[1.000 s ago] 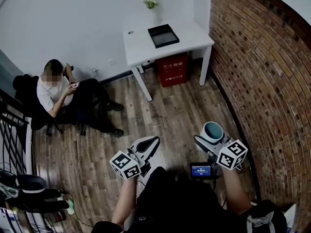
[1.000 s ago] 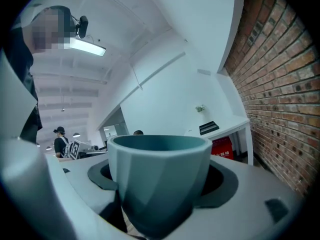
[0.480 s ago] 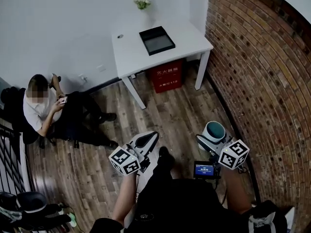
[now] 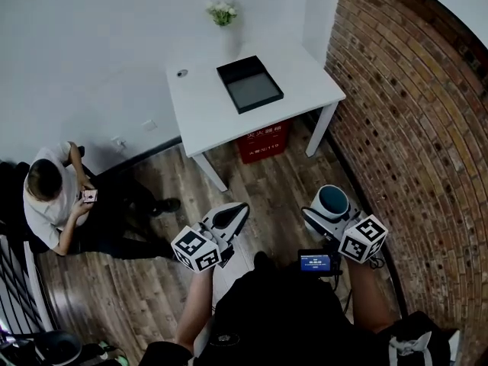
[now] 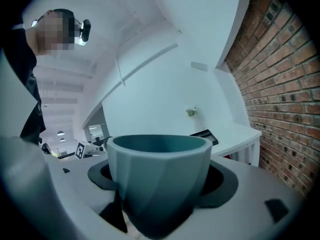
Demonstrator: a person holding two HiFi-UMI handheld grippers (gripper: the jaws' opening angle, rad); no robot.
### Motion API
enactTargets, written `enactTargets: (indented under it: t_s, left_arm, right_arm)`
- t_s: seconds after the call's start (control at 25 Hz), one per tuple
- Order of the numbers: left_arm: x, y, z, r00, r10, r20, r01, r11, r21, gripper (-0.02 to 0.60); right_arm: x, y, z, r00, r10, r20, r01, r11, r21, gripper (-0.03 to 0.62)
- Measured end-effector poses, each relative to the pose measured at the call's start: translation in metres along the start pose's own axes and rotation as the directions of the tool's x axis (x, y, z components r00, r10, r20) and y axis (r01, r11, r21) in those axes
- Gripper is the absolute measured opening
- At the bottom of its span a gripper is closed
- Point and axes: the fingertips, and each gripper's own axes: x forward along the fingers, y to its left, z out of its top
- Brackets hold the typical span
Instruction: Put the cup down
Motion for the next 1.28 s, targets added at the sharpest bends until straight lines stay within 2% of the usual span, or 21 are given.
enactTargets:
  t_s: [0.36,0.64,0.8,1.0,1.28]
  left_arm:
    - [0.037,0.076,0.018,1.000,0.002,0.000,-0.002,1.000,-0.026,0.006]
    - [0.088,0.143,0.030,0.998,0.057,0.011,-0.056,0.998,-0.037,0.006]
    - [0.133,0.190,0.057,0.996,0.079,0.034,-0.077,0.996,-0.046,0.006]
    - [0.187,0.244,0.098,0.992,0.119,0.050,-0.118,0.993,-0.022,0.006]
    - [0.237,0.293,0.126,0.982,0.173,0.081,-0.169,0.984,-0.056,0.006]
  right_arm:
    - [0.068,-0.056,0.016,1.000,-0.013,-0.025,0.013,1.000,0.009,0.410]
    - [0.145,-0.121,0.039,0.997,0.069,-0.032,-0.069,0.998,0.009,0.410]
    - [0.197,-0.173,0.070,0.994,0.104,-0.031,-0.104,0.995,0.000,0.410]
    - [0.248,-0.231,0.108,0.986,0.159,-0.059,-0.160,0.987,-0.019,0.410]
    - [0.297,-0.286,0.140,0.974,0.212,-0.083,-0.215,0.976,-0.031,0.410]
